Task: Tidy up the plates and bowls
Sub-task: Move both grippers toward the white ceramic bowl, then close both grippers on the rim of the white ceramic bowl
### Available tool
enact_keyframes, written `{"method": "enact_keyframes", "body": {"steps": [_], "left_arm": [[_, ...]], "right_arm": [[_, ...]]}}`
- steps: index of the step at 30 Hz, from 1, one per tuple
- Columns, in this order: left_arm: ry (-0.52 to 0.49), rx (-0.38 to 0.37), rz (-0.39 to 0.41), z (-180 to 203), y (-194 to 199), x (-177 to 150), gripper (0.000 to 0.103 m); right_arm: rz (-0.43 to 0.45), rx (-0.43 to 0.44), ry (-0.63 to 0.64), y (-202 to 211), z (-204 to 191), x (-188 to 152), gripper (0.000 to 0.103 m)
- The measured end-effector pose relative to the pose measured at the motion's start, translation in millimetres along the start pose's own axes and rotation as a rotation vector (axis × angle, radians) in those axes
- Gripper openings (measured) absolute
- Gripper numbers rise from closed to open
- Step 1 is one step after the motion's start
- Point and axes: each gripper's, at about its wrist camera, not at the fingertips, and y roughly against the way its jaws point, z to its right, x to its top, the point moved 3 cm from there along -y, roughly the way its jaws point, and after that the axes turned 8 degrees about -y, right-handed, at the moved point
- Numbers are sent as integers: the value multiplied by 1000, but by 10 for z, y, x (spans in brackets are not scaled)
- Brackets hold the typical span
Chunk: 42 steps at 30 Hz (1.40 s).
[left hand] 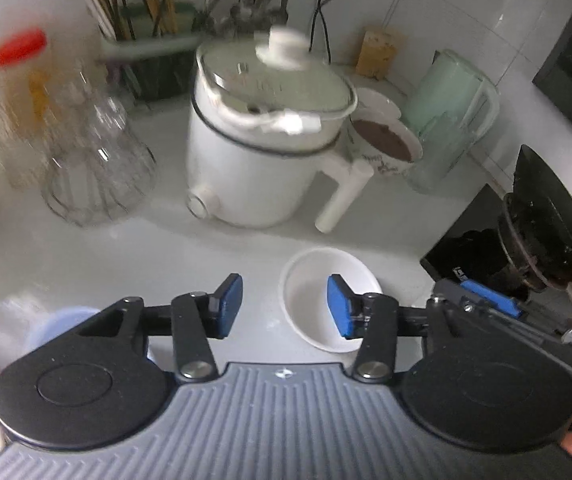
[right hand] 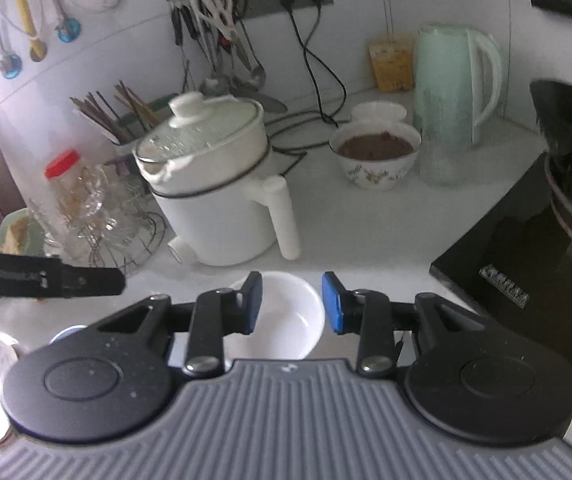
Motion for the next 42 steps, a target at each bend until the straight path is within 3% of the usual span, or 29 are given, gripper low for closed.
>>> {"method": "enact_keyframes", "body": {"steps": [3,6,17,25,36,42], "left_arm": [[31,-14,-40,-22,-265,-88,53],[43,-20,-60,-48,-464,-159,53],[35,-32,-126,-64,-980,-251,52],[19,-25,-167,-20,-1189,-255,51],[73,-11,-180,-50,-1300,-272,13],[86,-16,-177,-67,-1238,-285,13]], "right_arm": [[-27,-12,2,-147,58,-52,36],[-44,-28,9,-282,113,-120,54],[-101,12,-54,-736,240,-212,53],[-156,-2,-66,-965,233,-276,41],[-199,0,-80,-1053,227,-366,15],[-190,11,-89,-1007,215,-354,14]]}}
